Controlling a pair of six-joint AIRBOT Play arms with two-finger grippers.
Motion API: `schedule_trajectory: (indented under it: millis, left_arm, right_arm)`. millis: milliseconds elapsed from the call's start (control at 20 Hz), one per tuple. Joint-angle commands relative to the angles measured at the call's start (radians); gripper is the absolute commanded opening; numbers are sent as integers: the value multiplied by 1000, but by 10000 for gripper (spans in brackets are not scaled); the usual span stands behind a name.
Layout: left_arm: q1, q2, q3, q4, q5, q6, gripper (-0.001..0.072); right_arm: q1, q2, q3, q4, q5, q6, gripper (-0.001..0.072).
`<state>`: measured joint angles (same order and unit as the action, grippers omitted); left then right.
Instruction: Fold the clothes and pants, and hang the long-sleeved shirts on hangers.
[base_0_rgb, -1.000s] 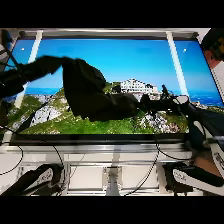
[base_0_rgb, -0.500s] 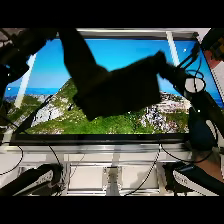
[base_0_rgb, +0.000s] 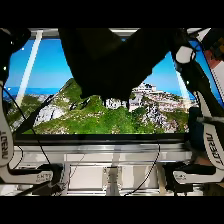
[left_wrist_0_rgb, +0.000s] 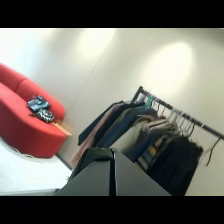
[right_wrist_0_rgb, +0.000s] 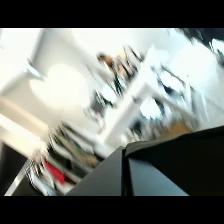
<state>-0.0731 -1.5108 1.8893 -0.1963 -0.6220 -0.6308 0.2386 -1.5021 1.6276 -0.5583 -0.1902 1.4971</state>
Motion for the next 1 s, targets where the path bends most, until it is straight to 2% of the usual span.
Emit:
schedule_trajectory:
  millis: [0,150,300,450,550,650,750,800,850,950]
  left_arm:
    - [23,-114,144,54,-24,-133,10]
    - [66,-140,158,102,-109,-190,9]
    - [108,-141,158,319,-195,-293,11]
    - [124,-145,151,672,-331,-493,12]
    - [123,-145,113,826,-452,-537,12]
    - [123,-145,56,923,-580,-554,11]
    - [122,-140,-11,1028,-684,-600,10]
    - [122,-134,-48,1073,-710,-631,10]
    - [122,-118,-93,1106,-710,-653,10]
    - [121,-70,-200,1148,-698,-653,10]
  right_arm:
    - [-15,-96,177,-27,-49,0,6]
    - [-47,-138,266,-30,25,0,7]
    - [-89,-145,283,-30,135,0,7]
    - [-156,-146,283,-30,375,1,7]
    - [-213,-151,282,-38,627,6,5]
    - [-247,-150,266,-138,883,111,3]
    - [-237,-147,249,-400,1101,312,3]
    - [-220,-140,228,-526,1190,378,2]
    - [-201,-128,197,-603,1242,406,2]
    - [-168,-90,97,-647,1265,439,2]
